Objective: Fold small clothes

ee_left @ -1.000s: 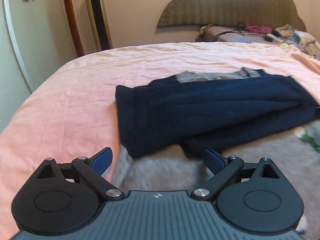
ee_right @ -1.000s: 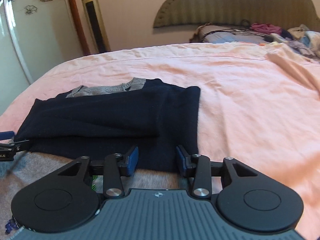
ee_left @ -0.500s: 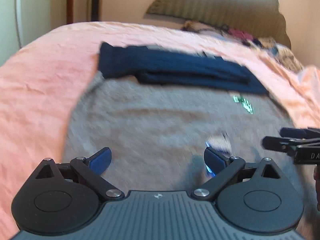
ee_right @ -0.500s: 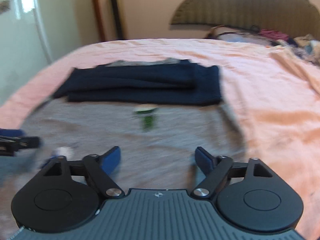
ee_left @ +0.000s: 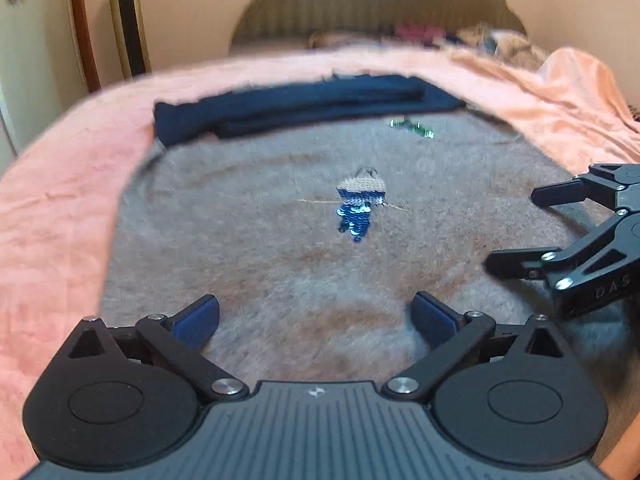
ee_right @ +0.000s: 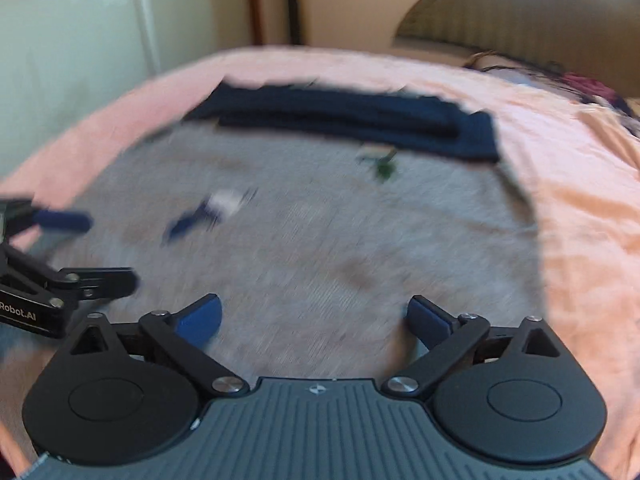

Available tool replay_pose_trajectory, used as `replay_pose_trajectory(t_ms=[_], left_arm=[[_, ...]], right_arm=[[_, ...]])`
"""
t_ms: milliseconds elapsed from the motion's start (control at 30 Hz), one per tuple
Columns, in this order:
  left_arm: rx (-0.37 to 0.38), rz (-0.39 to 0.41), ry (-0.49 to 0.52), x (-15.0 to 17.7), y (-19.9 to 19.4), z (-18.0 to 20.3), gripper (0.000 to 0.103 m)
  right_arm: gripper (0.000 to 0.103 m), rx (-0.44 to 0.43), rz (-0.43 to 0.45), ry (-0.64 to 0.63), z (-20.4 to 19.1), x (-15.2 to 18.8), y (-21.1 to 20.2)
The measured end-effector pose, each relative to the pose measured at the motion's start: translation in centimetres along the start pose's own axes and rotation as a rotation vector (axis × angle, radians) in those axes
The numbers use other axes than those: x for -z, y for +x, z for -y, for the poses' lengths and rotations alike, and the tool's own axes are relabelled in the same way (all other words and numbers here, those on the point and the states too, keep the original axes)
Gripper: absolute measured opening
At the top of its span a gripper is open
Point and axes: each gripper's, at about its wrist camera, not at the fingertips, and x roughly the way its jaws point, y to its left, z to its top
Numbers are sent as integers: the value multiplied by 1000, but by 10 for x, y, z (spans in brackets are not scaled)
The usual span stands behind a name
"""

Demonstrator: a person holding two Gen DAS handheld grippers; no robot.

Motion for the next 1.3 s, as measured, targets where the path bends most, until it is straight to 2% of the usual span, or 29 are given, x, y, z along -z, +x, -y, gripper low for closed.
replay_pose_trajectory(t_ms=[33,67,167,233,267,333,367,400,433,467,500,567,667,700,800,867,933,1000,1033,1100,1133,1167,1200,1233,1300], left_arm=[[-3,-5,-13,3,-5,-7,103],[-26,-11,-7,6,-9,-12,103],[-49,-45,-48,11,-21,-25,103],[-63,-72,-56,3,-25,-17,103],[-43,-63,-53,0,-27,-10,103],[25,-46,-29,4,-29,4,103],[23,-81,-8,12,-24,9,103],[14,-31,16,22,-28,10,103],[22,-3,27,31,-32,7,103],[22,-3,23,35,-37,0,103],[9,-15,17,37,-42,-7,103],[-19,-42,-12,41,-52,-21,103],[-5,-36,-111,47,-77,-40,103],[-2,-38,-163,50,-85,-47,103],[96,-77,-384,64,-97,-77,103],[184,-64,-506,71,-104,-92,103],[330,-73,-660,77,-103,-107,103],[532,-118,-806,85,-90,-116,103],[592,-148,-872,90,-82,-116,103],[591,-139,-904,92,-79,-116,101],[571,-146,-891,89,-79,-114,89],[529,-158,-865,86,-78,-114,47],[476,-194,-833,83,-75,-114,18],[427,-244,-812,83,-70,-116,5],[415,-242,-816,85,-71,-123,5]], right_arm=[[103,6,61,-43,1,11,-4],[103,-12,66,-5,11,14,-8],[103,98,32,60,38,17,-20],[100,142,7,105,38,13,-28],[97,140,14,108,34,14,-34],[99,42,30,92,13,15,-43],[99,-15,17,78,2,19,-43],[101,-43,-8,51,-8,24,-40],[103,-25,-19,7,-16,33,-37],[103,-7,31,-53,-22,43,-41],[103,-26,46,-38,-13,51,-47],[103,22,40,0,6,59,-60],[103,75,13,76,26,70,-84],[102,64,2,123,31,69,-92],[102,-70,45,353,64,80,-121],[102,-126,29,505,88,94,-135],[86,-221,-34,630,110,107,-137],[79,-318,-95,687,119,118,-133],[78,-350,-102,684,118,120,-132],[76,-388,-116,672,111,119,-132],[68,-391,-121,669,109,117,-128],[59,-387,-128,660,107,115,-125],[32,-372,-146,648,106,114,-121],[12,-348,-171,635,107,113,-117],[12,-353,-163,622,111,113,-121]])
